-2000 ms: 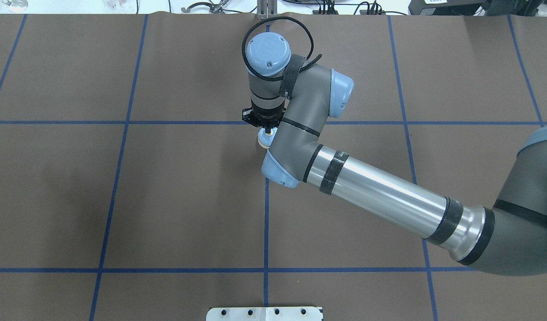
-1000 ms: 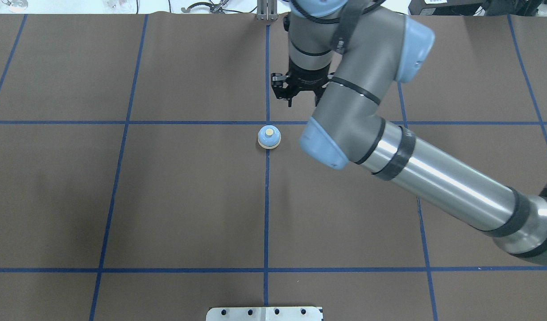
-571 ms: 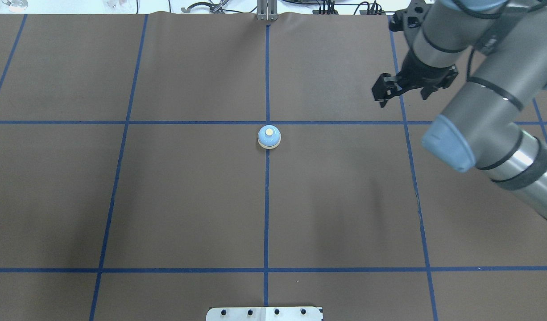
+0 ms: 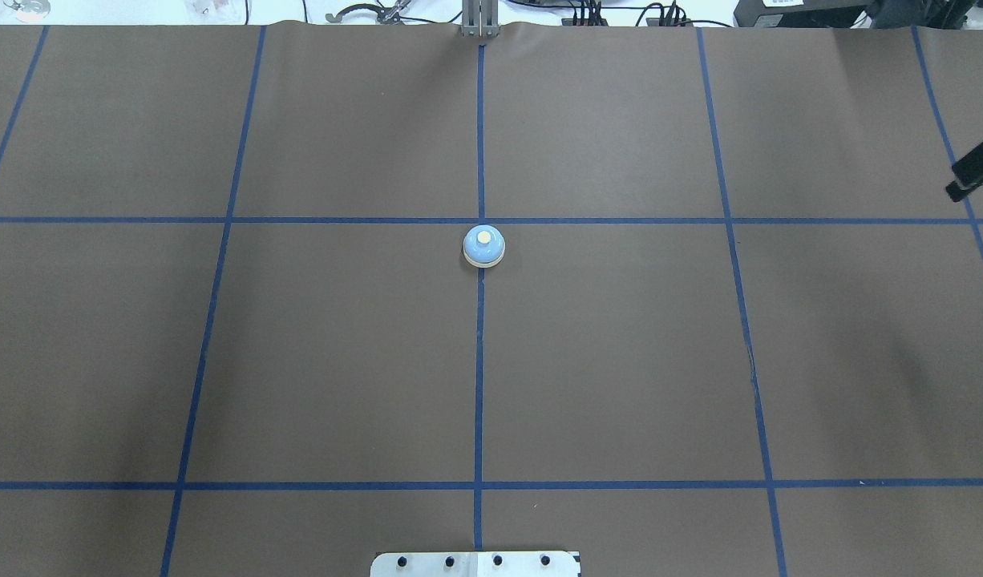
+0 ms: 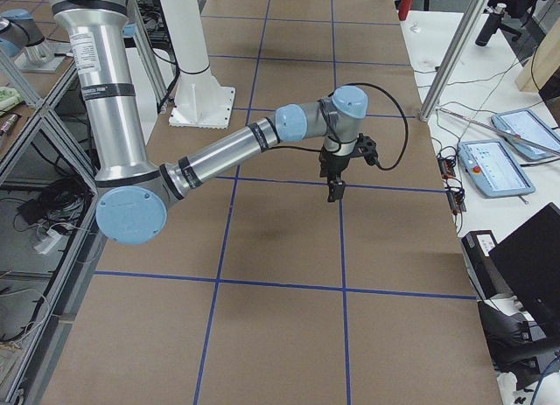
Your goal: Place and press bell with both arms
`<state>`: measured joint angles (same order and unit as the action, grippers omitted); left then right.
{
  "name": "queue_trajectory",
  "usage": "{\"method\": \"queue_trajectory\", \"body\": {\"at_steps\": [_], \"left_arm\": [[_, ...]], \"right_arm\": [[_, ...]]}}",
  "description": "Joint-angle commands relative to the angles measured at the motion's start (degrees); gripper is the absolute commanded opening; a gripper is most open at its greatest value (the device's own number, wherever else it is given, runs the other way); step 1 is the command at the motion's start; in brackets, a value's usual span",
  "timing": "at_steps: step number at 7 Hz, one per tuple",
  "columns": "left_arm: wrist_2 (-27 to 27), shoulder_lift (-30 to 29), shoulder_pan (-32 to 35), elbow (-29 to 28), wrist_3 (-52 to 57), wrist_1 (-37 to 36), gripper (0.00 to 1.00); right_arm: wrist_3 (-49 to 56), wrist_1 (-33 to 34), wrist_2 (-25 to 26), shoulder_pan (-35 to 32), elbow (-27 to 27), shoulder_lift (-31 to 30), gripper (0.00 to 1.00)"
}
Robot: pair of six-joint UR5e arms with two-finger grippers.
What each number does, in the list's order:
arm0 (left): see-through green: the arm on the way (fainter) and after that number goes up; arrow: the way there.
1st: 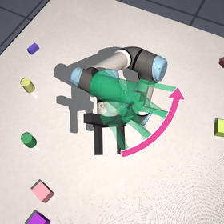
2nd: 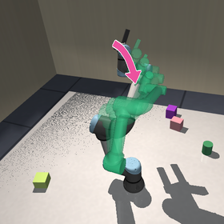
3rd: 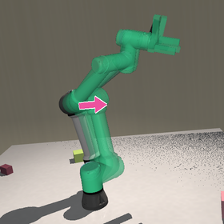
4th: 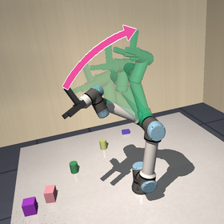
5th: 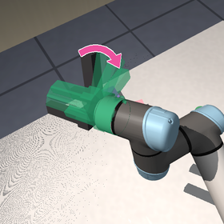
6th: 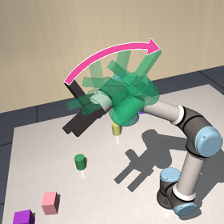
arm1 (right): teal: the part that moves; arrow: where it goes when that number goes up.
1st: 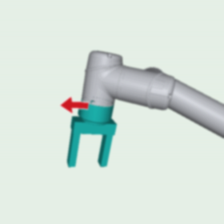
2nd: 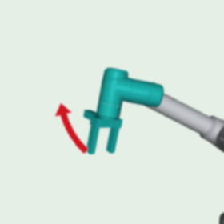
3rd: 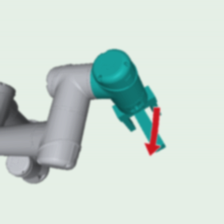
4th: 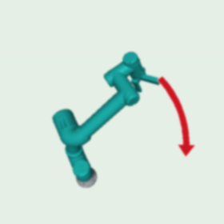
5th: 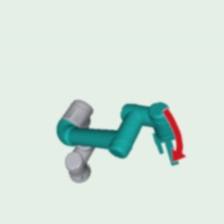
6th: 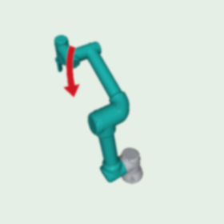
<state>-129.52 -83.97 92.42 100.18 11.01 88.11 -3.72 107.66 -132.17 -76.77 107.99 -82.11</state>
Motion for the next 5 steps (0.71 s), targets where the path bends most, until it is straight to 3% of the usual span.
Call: {"method": "queue_trajectory", "body": {"at_steps": [1,3,5], "left_arm": [[-0.3,0.21,0.04,0.02,-0.2,0.13,1.0],[-0.3,0.13,-0.05,0.63,-4.23,0.4,1.0],[-0.3,-0.05,-0.22,0.28,-4.16,0.49,1.0]], "right_arm": [[3.97,-2.35,-4.32,-5.92,-2.26,-1.74,1.0],[4.94,-9.09,-3.88,-5.93,-6.26,-8.92,1.0],[5.47,-10.98,-3.8,-8.21,-7.0,-12.88,1.0]]}}
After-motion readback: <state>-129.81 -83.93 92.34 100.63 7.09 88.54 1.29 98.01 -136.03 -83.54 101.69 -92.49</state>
